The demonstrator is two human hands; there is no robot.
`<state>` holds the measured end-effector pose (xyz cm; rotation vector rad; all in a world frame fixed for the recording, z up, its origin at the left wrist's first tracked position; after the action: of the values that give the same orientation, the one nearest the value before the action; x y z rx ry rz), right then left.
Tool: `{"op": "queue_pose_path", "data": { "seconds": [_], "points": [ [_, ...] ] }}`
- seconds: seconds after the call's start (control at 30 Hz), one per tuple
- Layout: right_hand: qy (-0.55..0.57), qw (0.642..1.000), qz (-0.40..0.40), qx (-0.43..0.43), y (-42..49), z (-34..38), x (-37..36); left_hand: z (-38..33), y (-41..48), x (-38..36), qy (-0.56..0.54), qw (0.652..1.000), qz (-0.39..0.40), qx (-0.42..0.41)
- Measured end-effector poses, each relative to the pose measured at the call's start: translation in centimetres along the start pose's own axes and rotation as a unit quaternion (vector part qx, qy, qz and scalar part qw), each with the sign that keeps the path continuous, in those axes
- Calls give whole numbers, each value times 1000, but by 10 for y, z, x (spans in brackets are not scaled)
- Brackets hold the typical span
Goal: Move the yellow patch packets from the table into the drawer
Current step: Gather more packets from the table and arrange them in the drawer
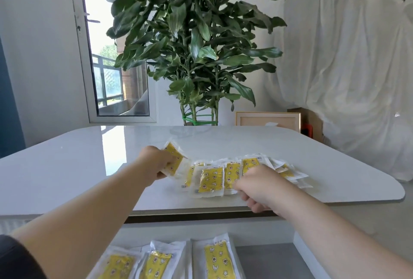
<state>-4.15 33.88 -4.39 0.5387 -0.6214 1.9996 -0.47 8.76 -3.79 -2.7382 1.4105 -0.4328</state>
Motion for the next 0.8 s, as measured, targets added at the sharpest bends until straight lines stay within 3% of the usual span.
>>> {"op": "queue_pose_path", "data": {
  "seconds": [0.13, 0.3, 0.43, 0.63, 0.8],
  "points": [
    [-106, 992, -63, 16, 23, 33, -15, -1, -16, 20, -139, 990, 33, 13],
    [-269, 957, -108, 1, 45, 53, -38, 12, -36, 45, -189, 981, 43, -1],
    [-313, 943, -112, -30, 56, 54, -52, 30, -47, 60, -231, 972, 44, -12],
    [-222, 967, -115, -55, 57, 45, -51, 47, -49, 68, -255, 966, 50, -8],
    [17, 990, -114, 76, 45, 34, -40, 48, -58, 69, -237, 970, 55, -8]
  ]
}}
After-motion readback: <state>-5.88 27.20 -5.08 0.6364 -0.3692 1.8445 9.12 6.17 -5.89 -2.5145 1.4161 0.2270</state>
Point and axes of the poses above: each hand's wrist, its own y-axis towards the middle knuckle, its own x-axis out of the back of the hand, z = x × y, the point moved 5 cm from there along y, towards the middle knuckle, and after that the axes turned 7 degrees about z, right-handed, at the moved point
